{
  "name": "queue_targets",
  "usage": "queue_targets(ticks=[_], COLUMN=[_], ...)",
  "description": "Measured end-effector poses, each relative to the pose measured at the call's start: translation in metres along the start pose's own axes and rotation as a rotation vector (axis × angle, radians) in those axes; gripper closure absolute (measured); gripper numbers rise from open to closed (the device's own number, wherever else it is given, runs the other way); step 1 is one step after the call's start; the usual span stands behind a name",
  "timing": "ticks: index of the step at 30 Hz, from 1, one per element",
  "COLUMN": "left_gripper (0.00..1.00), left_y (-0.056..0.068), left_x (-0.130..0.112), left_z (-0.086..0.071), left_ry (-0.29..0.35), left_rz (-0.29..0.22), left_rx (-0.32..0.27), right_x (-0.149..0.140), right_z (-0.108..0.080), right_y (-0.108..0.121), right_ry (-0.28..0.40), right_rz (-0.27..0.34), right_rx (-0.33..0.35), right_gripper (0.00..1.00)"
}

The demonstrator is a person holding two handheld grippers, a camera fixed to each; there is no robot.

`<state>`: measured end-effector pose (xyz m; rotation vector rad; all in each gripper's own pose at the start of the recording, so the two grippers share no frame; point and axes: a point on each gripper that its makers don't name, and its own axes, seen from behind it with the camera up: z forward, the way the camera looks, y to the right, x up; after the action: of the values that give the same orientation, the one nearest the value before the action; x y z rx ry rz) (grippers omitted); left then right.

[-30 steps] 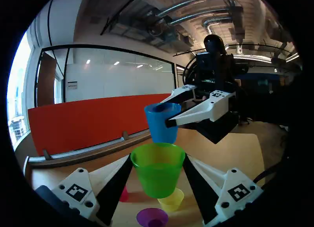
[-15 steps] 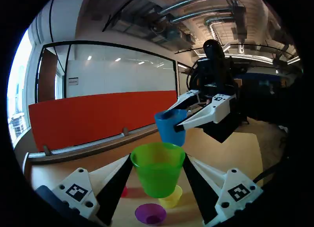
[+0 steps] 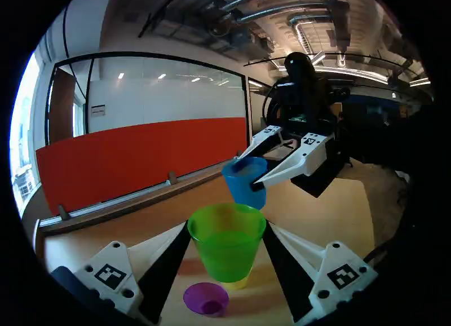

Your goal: Pour water

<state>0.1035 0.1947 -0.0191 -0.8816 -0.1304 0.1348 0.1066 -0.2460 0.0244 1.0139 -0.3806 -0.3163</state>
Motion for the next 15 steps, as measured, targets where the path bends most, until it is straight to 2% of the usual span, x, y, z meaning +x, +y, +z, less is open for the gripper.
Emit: queue_targets(ticks=[15], left_gripper=[0.12], left_y=[0.02], left_x=[-0.029], left_z=[0.003], left_ry=[-0.062], left_rz=[-0.019], left_rx=[-0.028], right_x=[-0.043], right_z=[-0.003], right_y=[-0.006], right_ry=[-0.041], right_rz=[0.03], right_rx=[0.015], right_gripper=[0.08])
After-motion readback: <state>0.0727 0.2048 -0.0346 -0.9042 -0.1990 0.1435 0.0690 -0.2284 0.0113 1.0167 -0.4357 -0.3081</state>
